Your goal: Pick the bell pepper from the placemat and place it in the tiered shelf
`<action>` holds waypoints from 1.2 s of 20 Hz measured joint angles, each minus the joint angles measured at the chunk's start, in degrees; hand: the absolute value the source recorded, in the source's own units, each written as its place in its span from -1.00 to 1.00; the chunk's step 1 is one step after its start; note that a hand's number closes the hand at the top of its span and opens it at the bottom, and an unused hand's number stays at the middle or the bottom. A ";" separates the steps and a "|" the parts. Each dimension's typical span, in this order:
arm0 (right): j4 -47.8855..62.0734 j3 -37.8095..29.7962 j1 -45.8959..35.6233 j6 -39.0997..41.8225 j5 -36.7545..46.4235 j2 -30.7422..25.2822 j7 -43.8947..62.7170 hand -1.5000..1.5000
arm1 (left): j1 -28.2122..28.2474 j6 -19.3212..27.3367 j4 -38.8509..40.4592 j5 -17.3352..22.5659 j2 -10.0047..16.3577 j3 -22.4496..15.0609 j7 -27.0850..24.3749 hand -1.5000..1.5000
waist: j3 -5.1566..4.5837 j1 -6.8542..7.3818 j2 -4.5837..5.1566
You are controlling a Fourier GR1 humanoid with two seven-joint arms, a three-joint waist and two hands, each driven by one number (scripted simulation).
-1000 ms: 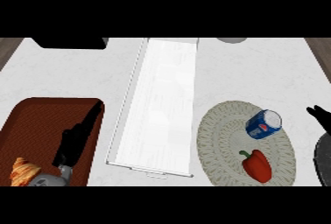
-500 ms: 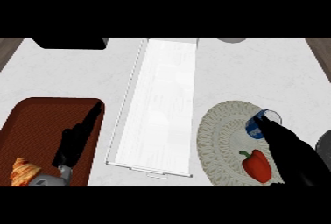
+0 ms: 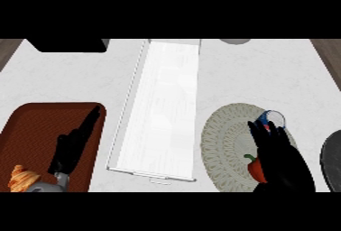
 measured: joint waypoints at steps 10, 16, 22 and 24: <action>3.11 -1.04 1.76 2.18 6.77 2.09 -1.86 -1.00 | 0.85 -0.81 -0.79 -1.01 -0.94 0.74 0.47 0.00 | -0.08 -0.26 -0.05; 6.53 -2.91 2.73 3.99 8.85 3.63 -3.99 -1.00 | 0.52 -1.54 -0.73 -1.61 -1.52 1.83 0.56 0.00 | 0.15 -0.27 0.11; 11.26 -4.49 3.74 4.61 12.89 6.45 -6.87 -1.00 | -0.28 -1.90 0.37 -3.15 -3.03 2.86 0.61 0.00 | 0.26 -0.30 0.10; 12.16 -5.70 3.95 5.20 13.56 6.86 -7.89 -1.00 | 0.58 -1.77 -0.92 -3.87 -3.59 2.72 1.06 0.00 | 0.24 -0.29 0.13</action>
